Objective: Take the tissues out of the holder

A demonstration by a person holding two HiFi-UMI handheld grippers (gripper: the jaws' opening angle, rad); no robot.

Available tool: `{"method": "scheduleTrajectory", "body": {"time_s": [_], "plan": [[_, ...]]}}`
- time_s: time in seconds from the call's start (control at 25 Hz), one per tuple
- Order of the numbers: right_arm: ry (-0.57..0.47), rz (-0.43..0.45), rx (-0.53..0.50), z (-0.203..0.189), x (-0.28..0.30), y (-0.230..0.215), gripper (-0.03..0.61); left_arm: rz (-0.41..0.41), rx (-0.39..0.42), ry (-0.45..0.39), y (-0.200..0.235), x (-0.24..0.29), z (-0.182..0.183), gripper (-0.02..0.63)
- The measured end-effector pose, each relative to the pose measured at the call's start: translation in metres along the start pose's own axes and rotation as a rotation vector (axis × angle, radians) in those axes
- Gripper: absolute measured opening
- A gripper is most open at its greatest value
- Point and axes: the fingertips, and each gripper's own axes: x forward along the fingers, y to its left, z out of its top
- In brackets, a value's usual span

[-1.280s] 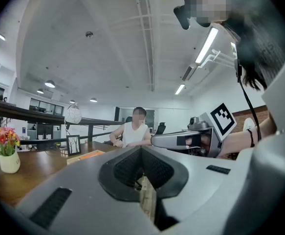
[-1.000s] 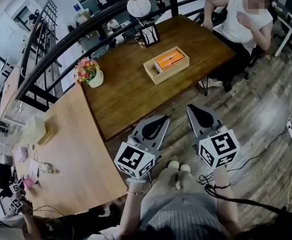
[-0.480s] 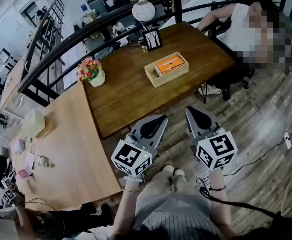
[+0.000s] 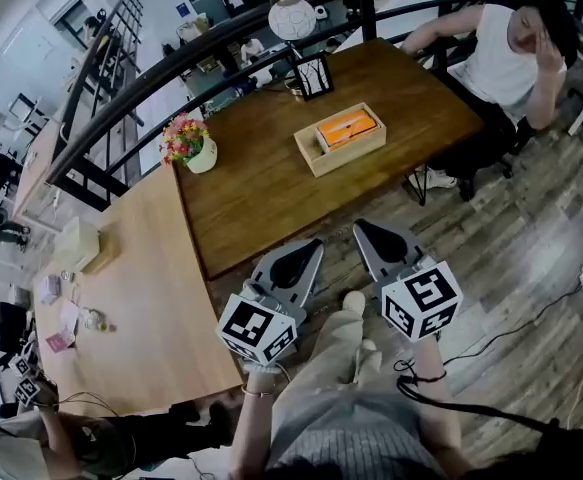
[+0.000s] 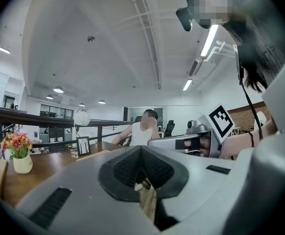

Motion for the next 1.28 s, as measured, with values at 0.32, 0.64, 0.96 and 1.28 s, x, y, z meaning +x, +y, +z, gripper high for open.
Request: {"method": "scheduleTrajectory", "body": {"time_s": [0.32,0.64,0.96,1.28], "plan": [[0.024,-0.014,-0.041,0.008,0.03,-0.043,0.014,-0.041,-0.012,-0.021,0.021,0.056,-0.003,0.008],[0.021,-0.027,-0.071,0.038,0.076,-0.097,0.012,-0.087,0.014,-0.038,0.061,0.123,0.014,0.008],[0.056,-0.003,-0.102,0.043,0.129,-0.125,0.012,-0.082,0.0,-0.025,0.112,0.155,0.01,0.008],[0.144,-0.005,-0.086,0.036,0.16,-0.165,0.013,-0.062,-0.058,0.021,0.138,0.182,-0.006,0.008]]}}
